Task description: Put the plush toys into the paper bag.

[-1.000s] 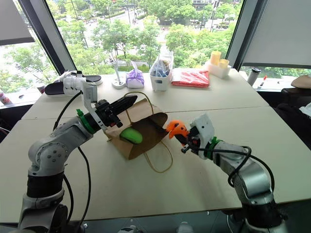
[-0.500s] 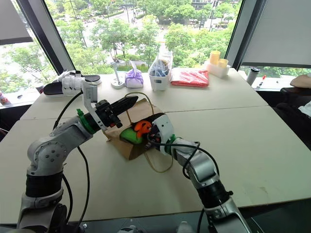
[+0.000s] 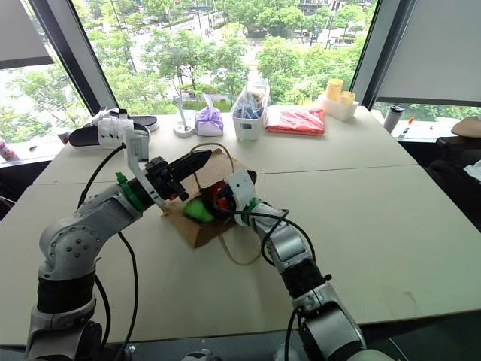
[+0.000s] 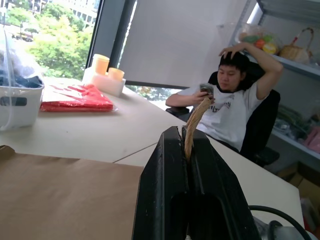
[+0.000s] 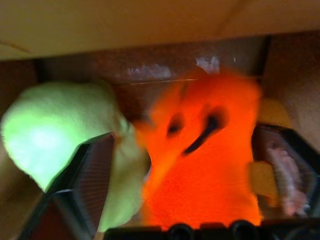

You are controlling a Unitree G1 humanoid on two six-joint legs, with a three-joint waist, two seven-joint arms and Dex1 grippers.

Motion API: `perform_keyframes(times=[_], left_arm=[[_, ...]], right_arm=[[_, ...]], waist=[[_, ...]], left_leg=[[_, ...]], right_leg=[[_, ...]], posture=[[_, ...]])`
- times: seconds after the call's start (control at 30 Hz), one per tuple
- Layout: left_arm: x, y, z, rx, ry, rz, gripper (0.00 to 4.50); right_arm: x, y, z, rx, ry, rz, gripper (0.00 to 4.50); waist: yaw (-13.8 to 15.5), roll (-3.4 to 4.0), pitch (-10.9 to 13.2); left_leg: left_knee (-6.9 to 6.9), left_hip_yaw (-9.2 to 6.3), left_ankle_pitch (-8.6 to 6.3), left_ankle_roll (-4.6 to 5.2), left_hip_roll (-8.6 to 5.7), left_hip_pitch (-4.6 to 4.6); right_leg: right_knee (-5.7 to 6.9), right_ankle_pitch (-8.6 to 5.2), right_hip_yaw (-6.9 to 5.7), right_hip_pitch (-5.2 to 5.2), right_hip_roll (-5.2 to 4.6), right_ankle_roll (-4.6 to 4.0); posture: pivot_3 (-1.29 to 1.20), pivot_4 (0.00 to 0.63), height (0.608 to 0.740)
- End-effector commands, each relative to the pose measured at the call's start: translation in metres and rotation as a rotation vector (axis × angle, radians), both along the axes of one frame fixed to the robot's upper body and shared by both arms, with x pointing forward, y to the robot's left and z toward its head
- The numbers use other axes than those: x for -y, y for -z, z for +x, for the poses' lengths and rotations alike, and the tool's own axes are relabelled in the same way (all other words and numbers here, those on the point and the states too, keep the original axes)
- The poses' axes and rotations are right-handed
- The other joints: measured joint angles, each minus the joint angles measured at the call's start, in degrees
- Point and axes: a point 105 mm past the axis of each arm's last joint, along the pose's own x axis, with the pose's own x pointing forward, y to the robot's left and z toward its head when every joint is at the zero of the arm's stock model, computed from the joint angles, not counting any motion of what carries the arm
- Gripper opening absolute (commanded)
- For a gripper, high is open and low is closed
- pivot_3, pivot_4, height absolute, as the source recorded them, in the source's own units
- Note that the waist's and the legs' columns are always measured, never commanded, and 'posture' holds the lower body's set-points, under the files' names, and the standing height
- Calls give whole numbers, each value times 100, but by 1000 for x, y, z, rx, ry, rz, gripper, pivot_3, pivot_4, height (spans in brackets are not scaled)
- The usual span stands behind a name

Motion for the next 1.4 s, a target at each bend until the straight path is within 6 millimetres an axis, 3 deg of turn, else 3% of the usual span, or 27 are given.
perform_keyframes(times=[0.03,0.17,0.33,0.57,0.73,0.83,0.93,1.07,1.23,1.4], left_arm=[[-1,-13,-3,56,-2,-21,0],[-2,-13,-1,54,-2,-25,0],[-1,-13,0,53,8,-26,0],[-1,-15,1,53,10,-30,0],[-2,-17,1,63,1,-28,0],[-3,-18,1,67,-4,-27,0],[-3,-19,2,70,-8,-30,0],[-3,-20,2,71,-9,-32,0],[-6,-23,4,78,-14,-39,0],[-10,-30,12,96,-26,-51,0]], right_arm=[[25,-43,-32,65,-64,76,4327],[55,-54,-64,35,-85,73,4327],[88,-18,-72,-95,-23,-31,4327],[85,17,-69,-188,0,-25,4327],[80,52,-57,-211,37,-144,4327],[74,58,-52,-198,35,-171,3466],[71,60,-47,-173,42,-206,1984],[69,48,-46,-152,31,-173,54],[73,-2,-48,-101,6,-39,54],[86,-74,-56,11,-42,96,54]], waist=[[35,0,0],[19,0,0],[16,0,0],[19,0,0],[20,0,0],[6,-3,-2],[-5,-3,-2],[13,-3,-2],[28,-2,0],[31,-2,0]], left_leg=[[0,-2,0,0,0,-3],[4,-3,-8,14,-2,-10],[1,1,-21,36,3,3],[5,6,-20,36,3,3],[5,5,-20,35,2,3],[7,6,-6,11,2,3],[5,7,-7,12,3,9],[6,6,-7,12,3,10],[6,1,-7,13,2,7],[6,-1,-9,16,2,4]], right_leg=[[0,0,0,0,0,0],[-5,-1,0,-2,-1,1],[-1,-1,-1,6,4,1],[-1,0,0,8,2,1],[-2,-1,0,8,2,1],[-2,0,0,8,2,1],[0,0,1,10,3,0],[0,0,1,12,3,0],[0,0,0,12,3,0],[-1,0,-1,10,2,0]], posture=[[0,150,740],[0,150,740],[0,150,740],[0,150,740],[0,150,740],[0,150,740],[0,150,740],[0,150,740],[0,150,740],[0,150,740]])
